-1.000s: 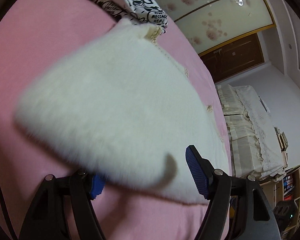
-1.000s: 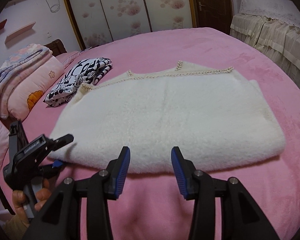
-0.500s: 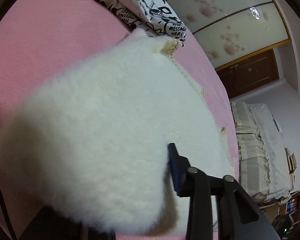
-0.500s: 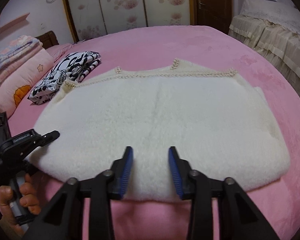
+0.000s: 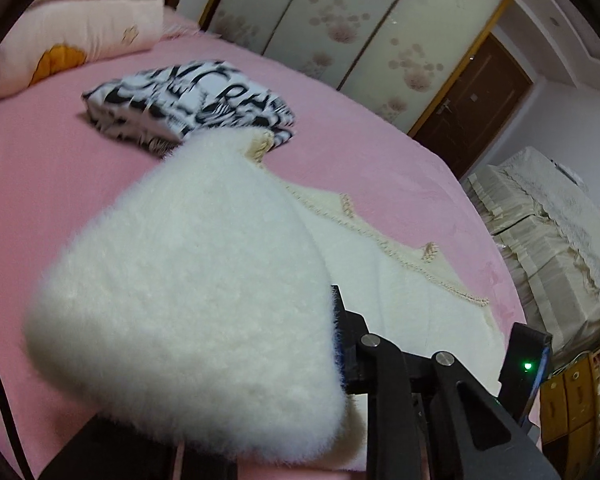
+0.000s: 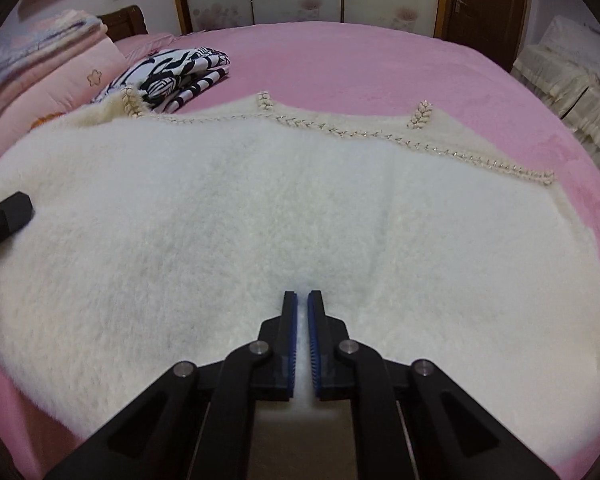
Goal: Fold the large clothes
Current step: 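Fold the side edges inward toward the middle with both grippers and release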
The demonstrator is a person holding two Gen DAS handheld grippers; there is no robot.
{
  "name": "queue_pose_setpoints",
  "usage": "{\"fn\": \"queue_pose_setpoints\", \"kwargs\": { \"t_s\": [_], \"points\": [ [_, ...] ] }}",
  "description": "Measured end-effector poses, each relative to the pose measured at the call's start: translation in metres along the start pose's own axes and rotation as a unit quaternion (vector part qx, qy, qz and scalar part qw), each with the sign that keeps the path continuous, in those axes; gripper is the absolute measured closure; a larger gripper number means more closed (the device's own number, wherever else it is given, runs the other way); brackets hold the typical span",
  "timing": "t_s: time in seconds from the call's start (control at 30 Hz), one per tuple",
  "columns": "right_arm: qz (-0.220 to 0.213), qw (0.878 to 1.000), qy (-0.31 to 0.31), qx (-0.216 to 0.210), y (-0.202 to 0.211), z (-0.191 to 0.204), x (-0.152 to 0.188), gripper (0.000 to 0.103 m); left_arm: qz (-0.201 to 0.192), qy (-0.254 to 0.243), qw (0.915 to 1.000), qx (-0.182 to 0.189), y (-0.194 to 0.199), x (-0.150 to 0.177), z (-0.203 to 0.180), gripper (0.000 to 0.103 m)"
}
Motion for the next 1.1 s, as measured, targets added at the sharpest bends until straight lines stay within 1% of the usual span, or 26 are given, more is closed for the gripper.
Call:
{"fn": "queue_pose_setpoints", "kwargs": {
  "t_s": [0.07,0.17,0.3,0.4,0.43,0.47,0.5,0.57,0.63,0.7,0.77,0.8,0.83,0.87,0.9,0.93,0.97,1.0,1.03,1.07,1.1],
  "points": [
    [0.001,0.999,-0.022,-0.027,-0.001,-0.01,0.002,0.097,-0.009,-0.022,0.9997,0.002,0.001,-0.003,-0.018,0.084],
    [0.004,0.997,-0.044,-0.056,-0.001,-0.02,0.002,0.097,-0.016,-0.065,0.9978,0.007,0.001,-0.006,-0.049,0.084],
    [0.013,0.994,-0.065,-0.09,-0.001,-0.031,0.001,0.098,-0.015,-0.114,0.9928,0.034,0.0,-0.007,-0.098,0.084],
    [0.029,0.985,-0.102,-0.139,0.003,-0.051,-0.001,0.1,-0.014,-0.144,0.9877,0.057,-0.003,-0.003,-0.135,0.084],
    [0.033,0.979,-0.121,-0.158,0.008,-0.063,-0.002,0.1,-0.014,-0.155,0.9856,0.067,-0.006,-0.001,-0.148,0.084],
    [0.03,0.976,-0.14,-0.166,0.016,-0.078,0.0,0.1,-0.014,-0.164,0.9833,0.078,-0.009,0.001,-0.161,0.084],
    [0.019,0.975,-0.154,-0.16,0.027,-0.095,0.002,0.1,-0.013,-0.17,0.9813,0.088,-0.012,0.004,-0.173,0.084],
    [-0.005,0.974,-0.182,-0.131,0.052,-0.136,0.013,0.1,-0.007,-0.186,0.9761,0.112,-0.023,0.013,-0.199,0.084],
    [-0.021,0.973,-0.212,-0.09,0.074,-0.181,0.034,0.1,0.002,-0.213,0.9678,0.135,-0.04,0.032,-0.226,0.084],
    [-0.019,0.971,-0.231,-0.053,0.087,-0.215,0.057,0.1,0.021,-0.235,0.9598,0.152,-0.058,0.054,-0.245,0.084],
    [-0.009,0.97,-0.244,-0.011,0.095,-0.245,0.085,0.1,0.055,-0.258,0.9495,0.17,-0.083,0.089,-0.262,0.084],
    [0.002,0.969,-0.246,0.011,0.096,-0.256,0.099,0.1,0.083,-0.275,0.9429,0.169,-0.099,0.11,-0.27,0.084],
    [0.015,0.968,-0.249,0.027,0.096,-0.265,0.111,0.1,0.119,-0.3,0.9339,0.153,-0.118,0.134,-0.276,0.084],
    [0.024,0.966,-0.254,0.037,0.095,-0.272,0.121,0.1,0.141,-0.323,0.926,0.136,-0.131,0.153,-0.28,0.082],
    [0.034,0.964,-0.26,0.044,0.093,-0.277,0.131,0.1,0.153,-0.344,0.9187,0.119,-0.14,0.169,-0.281,0.081],
    [0.045,0.961,-0.267,0.05,0.091,-0.281,0.141,0.1,0.15,-0.368,0.9117,0.106,-0.143,0.183,-0.282,0.081],
    [0.049,0.96,-0.271,0.052,0.091,-0.282,0.147,0.1,0.138,-0.388,0.9059,0.101,-0.14,0.189,-0.283,0.079],
    [0.052,0.959,-0.272,0.054,0.09,-0.282,0.15,0.099,0.132,-0.394,0.9036,0.102,-0.136,0.19,-0.283,0.07],
    [0.054,0.959,-0.272,0.059,0.09,-0.281,0.152,0.099,0.141,-0.386,0.9045,0.115,-0.134,0.185,-0.281,0.064],
    [0.054,0.959,-0.272,0.065,0.091,-0.281,0.153,0.099,0.152,-0.373,0.9065,0.125,-0.133,0.18,-0.279,0.055],
    [0.051,0.959,-0.272,0.068,0.095,-0.283,0.155,0.099,0.163,-0.359,0.9094,0.134,-0.131,0.173,-0.277,0.053]
  ]
}}
Point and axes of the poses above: each gripper's, at about its wrist camera, not at the fingertips, and y roughly against the way its jaws point, z to its left, x to its underside, the point moved 1 cm from there along -y, roughly the way its jaws point, and after that the axes turned 9 degrees about x, right-handed, at the moved point
